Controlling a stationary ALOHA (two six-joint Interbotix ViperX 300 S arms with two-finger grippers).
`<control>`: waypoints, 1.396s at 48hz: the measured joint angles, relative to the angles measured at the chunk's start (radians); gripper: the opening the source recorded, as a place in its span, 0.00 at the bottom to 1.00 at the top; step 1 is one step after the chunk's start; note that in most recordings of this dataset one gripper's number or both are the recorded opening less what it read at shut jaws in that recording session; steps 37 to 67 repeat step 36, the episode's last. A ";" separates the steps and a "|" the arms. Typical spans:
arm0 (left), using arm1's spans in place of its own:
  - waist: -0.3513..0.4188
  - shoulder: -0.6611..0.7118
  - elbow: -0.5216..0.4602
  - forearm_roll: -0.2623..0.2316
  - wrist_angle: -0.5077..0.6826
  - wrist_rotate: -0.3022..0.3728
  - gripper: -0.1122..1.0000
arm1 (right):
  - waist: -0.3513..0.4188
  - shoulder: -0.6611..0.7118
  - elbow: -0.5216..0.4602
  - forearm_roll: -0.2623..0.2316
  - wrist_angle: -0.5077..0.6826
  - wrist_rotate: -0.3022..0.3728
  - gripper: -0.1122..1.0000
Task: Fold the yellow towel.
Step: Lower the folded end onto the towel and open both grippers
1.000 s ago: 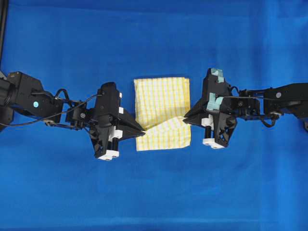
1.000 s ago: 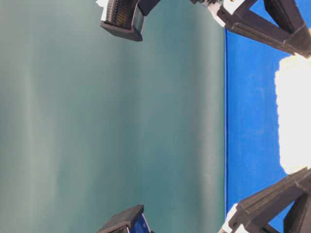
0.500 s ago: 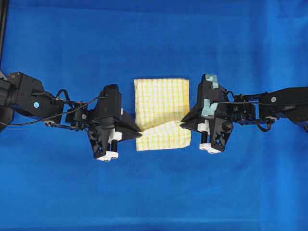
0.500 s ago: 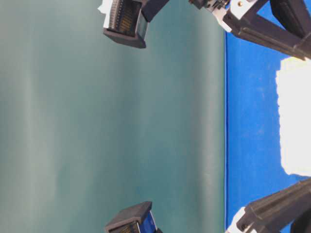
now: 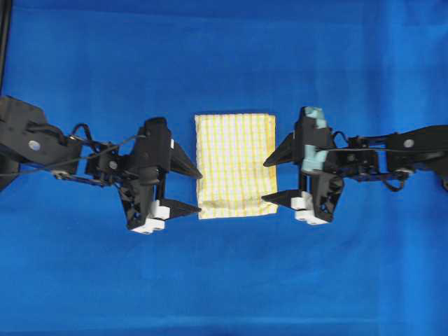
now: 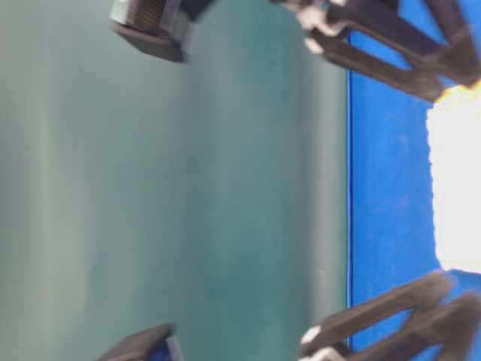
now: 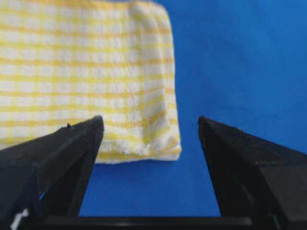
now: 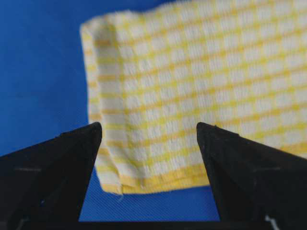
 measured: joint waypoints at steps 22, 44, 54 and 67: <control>0.023 -0.397 0.135 0.009 0.130 0.075 0.74 | -0.072 -0.503 0.149 -0.078 0.213 -0.104 0.80; 0.023 -0.680 0.298 0.009 0.127 0.129 0.74 | -0.077 -0.870 0.302 -0.106 0.356 -0.107 0.80; 0.023 -0.680 0.298 0.009 0.127 0.129 0.74 | -0.077 -0.870 0.302 -0.106 0.356 -0.107 0.80; 0.023 -0.680 0.298 0.009 0.127 0.129 0.74 | -0.077 -0.870 0.302 -0.106 0.356 -0.107 0.80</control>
